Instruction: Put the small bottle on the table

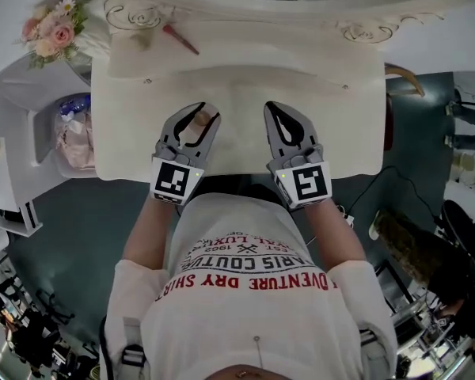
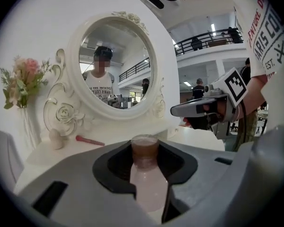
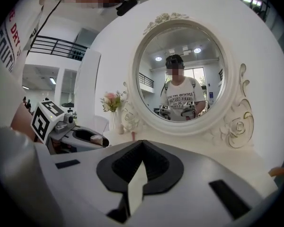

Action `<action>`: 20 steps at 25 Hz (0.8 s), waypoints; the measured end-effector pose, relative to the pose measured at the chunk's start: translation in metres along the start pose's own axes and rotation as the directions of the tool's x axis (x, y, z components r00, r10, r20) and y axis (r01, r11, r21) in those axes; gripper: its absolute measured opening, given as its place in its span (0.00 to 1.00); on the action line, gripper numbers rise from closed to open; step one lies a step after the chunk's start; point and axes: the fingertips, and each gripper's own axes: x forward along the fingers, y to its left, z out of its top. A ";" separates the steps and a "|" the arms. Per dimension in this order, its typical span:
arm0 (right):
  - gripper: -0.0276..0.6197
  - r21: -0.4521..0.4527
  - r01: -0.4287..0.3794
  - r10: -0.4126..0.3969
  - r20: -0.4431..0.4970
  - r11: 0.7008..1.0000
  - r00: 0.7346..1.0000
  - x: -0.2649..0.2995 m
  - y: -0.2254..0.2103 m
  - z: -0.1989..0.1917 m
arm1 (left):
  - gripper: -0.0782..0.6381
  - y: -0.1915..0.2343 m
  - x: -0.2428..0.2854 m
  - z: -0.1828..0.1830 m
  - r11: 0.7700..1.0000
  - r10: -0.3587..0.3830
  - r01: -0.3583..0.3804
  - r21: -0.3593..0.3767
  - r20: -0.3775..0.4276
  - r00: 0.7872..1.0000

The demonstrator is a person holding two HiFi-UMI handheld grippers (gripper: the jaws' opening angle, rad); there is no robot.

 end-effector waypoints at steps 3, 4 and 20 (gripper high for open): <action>0.04 0.020 0.004 -0.004 -0.027 1.000 1.000 0.010 -0.005 -0.012 | 0.30 0.005 0.017 -0.020 0.999 -0.031 0.031 -0.015 -0.024 0.999; 0.04 0.034 0.008 -0.007 -0.034 0.999 0.999 0.012 -0.007 -0.016 | 0.30 0.006 0.021 -0.025 0.999 -0.038 0.038 -0.016 -0.031 0.999; 0.04 0.103 0.058 -0.045 -0.125 0.993 0.991 0.023 -0.026 -0.060 | 0.30 0.009 0.058 -0.064 0.999 -0.051 0.052 0.008 -0.061 0.997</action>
